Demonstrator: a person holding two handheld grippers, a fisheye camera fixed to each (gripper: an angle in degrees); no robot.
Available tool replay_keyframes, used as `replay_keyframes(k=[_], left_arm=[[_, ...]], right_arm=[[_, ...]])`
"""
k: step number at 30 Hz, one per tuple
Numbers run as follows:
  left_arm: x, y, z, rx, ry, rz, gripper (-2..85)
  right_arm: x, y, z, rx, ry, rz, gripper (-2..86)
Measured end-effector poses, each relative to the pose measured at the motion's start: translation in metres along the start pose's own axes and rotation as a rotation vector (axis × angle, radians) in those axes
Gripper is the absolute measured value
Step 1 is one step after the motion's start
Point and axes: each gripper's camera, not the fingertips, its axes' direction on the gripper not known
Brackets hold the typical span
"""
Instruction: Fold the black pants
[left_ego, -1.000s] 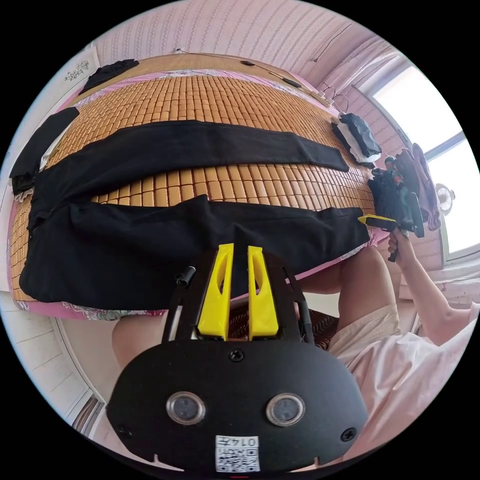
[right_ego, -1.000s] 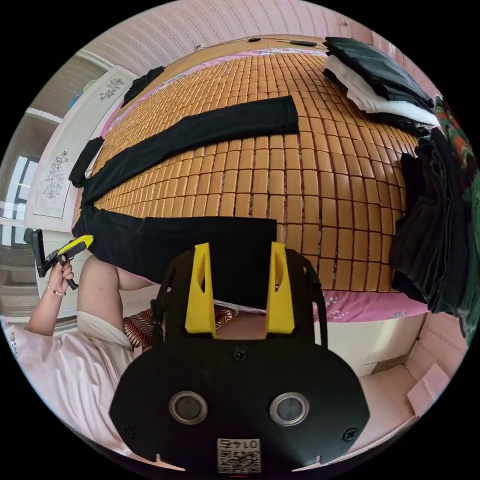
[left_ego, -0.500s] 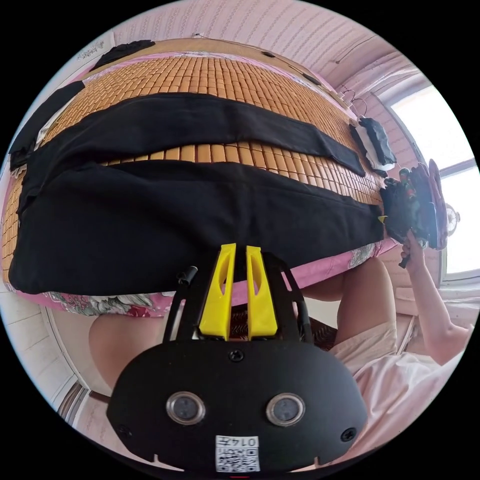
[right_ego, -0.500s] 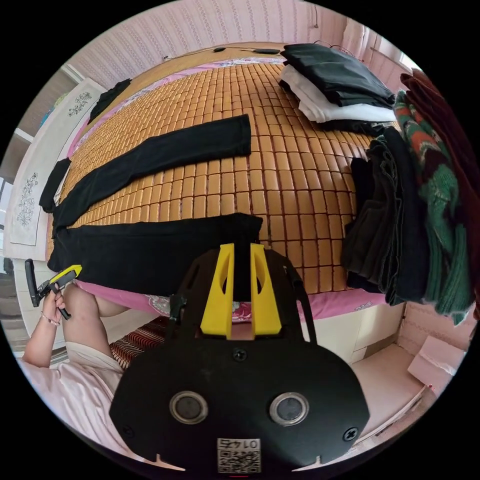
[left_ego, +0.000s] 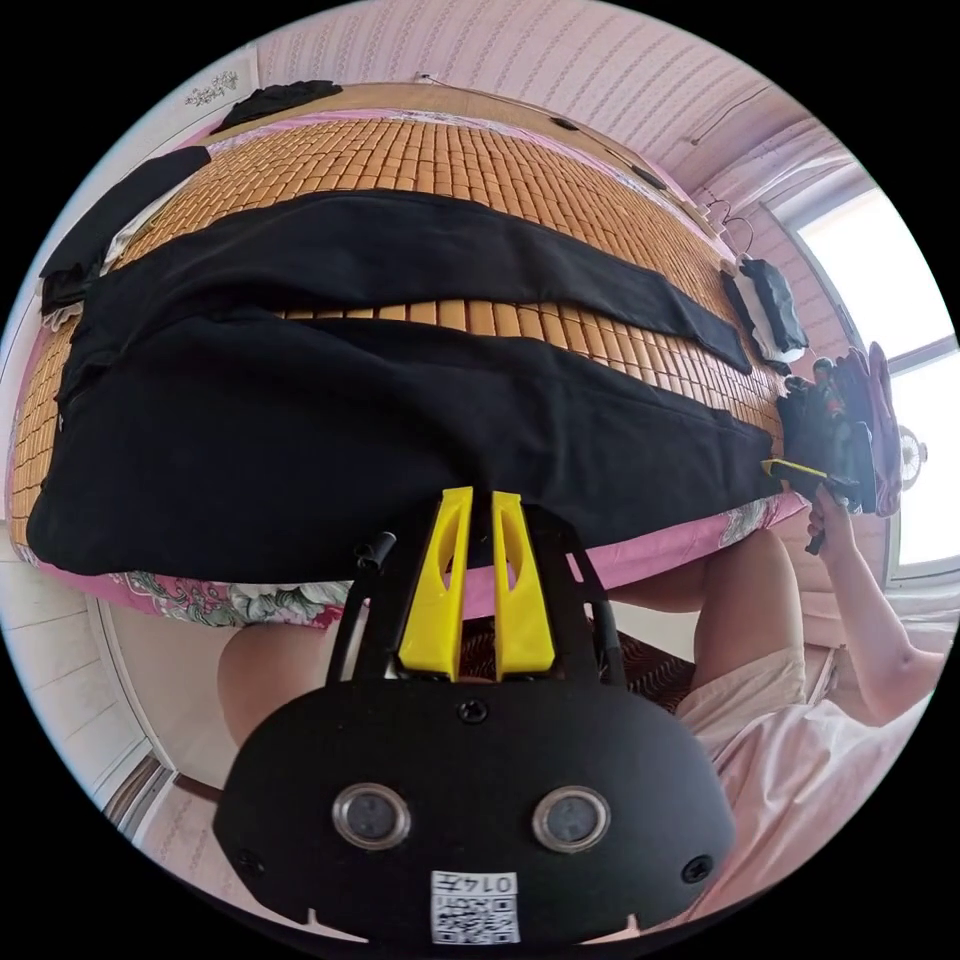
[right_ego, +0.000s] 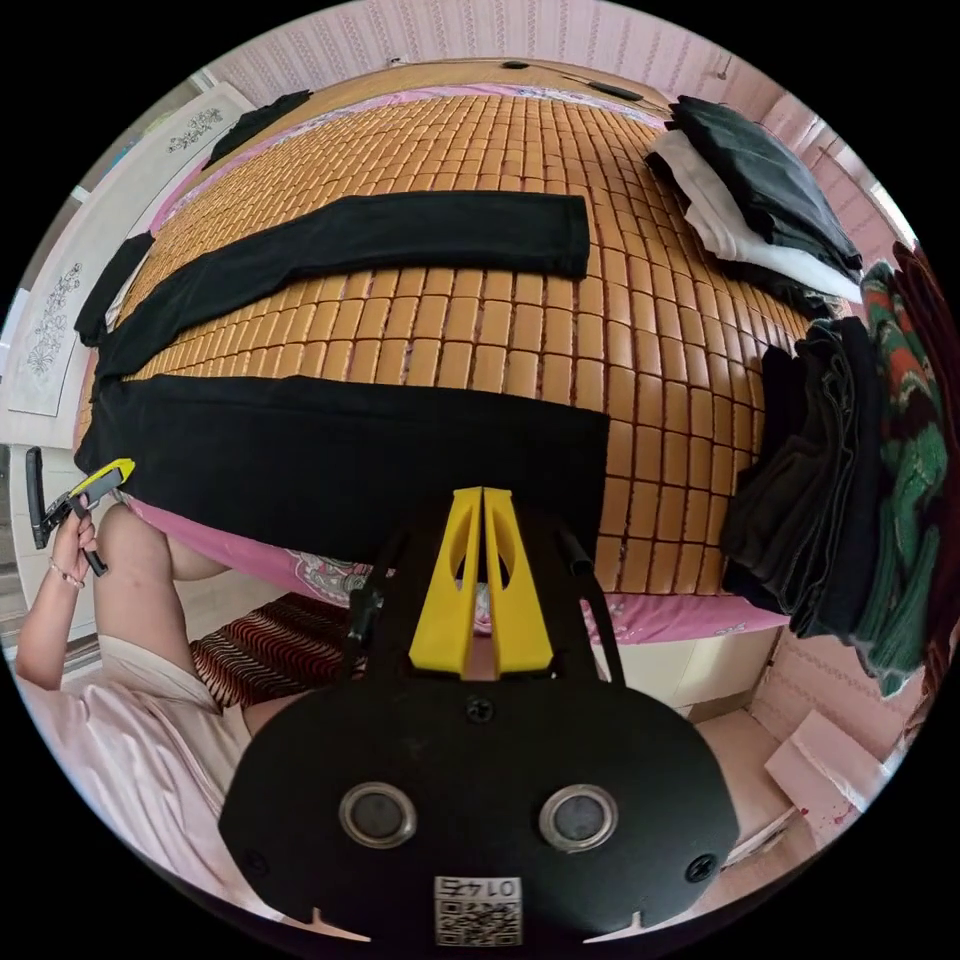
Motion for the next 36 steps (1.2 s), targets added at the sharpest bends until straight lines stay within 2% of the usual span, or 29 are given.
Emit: replay_keyframes(k=[1,3,5,11,15,18,19,21,31,33,35,36], left_arm=[[0.000,0.000,-0.002,-0.005,0.006,-0.005,4.2],[0.006,0.004,-0.019,0.037,0.021,0.040,3.8],[0.010,0.002,-0.036,0.091,-0.007,0.079,3.3],[-0.009,-0.046,-0.064,0.178,-0.135,0.100,-0.4],[-0.039,-0.082,-0.057,0.131,-0.300,0.041,-0.9],[-0.057,-0.091,-0.047,0.079,-0.332,0.010,-1.0],[-0.060,-0.091,-0.043,0.051,-0.334,0.017,-1.0],[-0.062,-0.087,-0.040,0.010,-0.338,0.085,-1.0],[-0.100,-0.043,-0.079,0.103,-0.171,-0.029,-1.0],[-0.102,-0.009,-0.107,0.213,-0.077,-0.036,-0.9],[-0.105,0.025,-0.127,0.258,-0.037,-0.044,-0.8],[-0.107,0.050,-0.139,0.280,-0.028,-0.048,-0.8]], right_arm=[[-0.002,-0.007,-0.001,-0.060,-0.035,-0.006,-0.4],[-0.011,-0.014,-0.014,-0.029,-0.043,-0.041,-0.5],[-0.026,-0.025,-0.035,0.056,0.031,-0.089,-0.6],[-0.064,-0.091,-0.039,0.096,0.210,-0.156,-0.9],[-0.070,-0.128,-0.028,0.087,0.218,-0.112,-0.8],[-0.070,-0.144,-0.010,0.031,0.231,-0.074,-0.6],[-0.073,-0.143,-0.011,0.066,0.253,-0.086,-0.6],[-0.077,-0.147,-0.005,0.018,0.310,-0.124,-0.5],[-0.067,-0.117,-0.033,0.024,0.175,-0.071,-0.8],[-0.074,-0.086,-0.063,0.166,0.174,-0.081,-0.8],[-0.089,-0.021,-0.107,0.370,0.158,-0.123,-0.8],[-0.093,-0.002,-0.116,0.405,0.158,-0.128,-0.8]])
